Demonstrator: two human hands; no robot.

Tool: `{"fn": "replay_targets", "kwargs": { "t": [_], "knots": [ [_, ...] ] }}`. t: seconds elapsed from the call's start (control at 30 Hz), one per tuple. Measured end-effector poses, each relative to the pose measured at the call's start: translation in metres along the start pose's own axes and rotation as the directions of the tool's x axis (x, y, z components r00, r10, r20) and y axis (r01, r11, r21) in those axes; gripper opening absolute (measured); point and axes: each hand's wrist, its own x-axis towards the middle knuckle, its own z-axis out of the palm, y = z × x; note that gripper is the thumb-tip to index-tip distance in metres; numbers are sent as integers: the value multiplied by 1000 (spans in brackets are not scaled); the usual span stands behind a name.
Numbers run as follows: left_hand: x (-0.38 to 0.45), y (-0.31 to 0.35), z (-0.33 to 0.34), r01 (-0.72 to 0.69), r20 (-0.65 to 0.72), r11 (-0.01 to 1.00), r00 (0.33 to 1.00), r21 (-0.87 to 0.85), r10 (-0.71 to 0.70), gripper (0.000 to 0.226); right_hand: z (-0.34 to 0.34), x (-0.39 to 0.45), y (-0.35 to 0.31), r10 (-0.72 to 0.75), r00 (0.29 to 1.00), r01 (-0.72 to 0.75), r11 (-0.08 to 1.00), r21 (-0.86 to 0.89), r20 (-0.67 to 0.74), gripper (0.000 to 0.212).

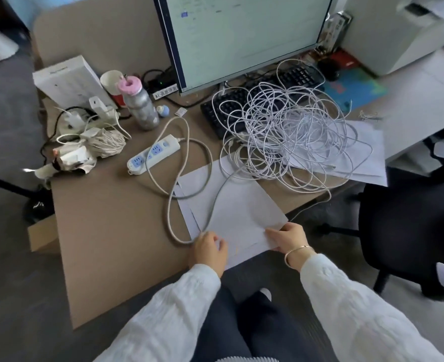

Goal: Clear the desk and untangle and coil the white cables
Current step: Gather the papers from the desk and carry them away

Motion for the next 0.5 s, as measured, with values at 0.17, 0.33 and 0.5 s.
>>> {"fn": "replay_targets", "kwargs": {
  "t": [0.17,0.33,0.5],
  "knots": [
    [19,-11,-6,538,120,793,841,-285,-527,61,-37,-14,-9,-45,999,45,999,-16,14,9],
    [33,-17,19,704,510,344,697,-621,-505,90,-75,-22,-10,-75,997,75,996,-47,-14,11],
    [33,11,50,717,599,386,697,-581,-394,76,-122,-36,-18,-97,994,94,994,-61,-47,9]
  ]
}}
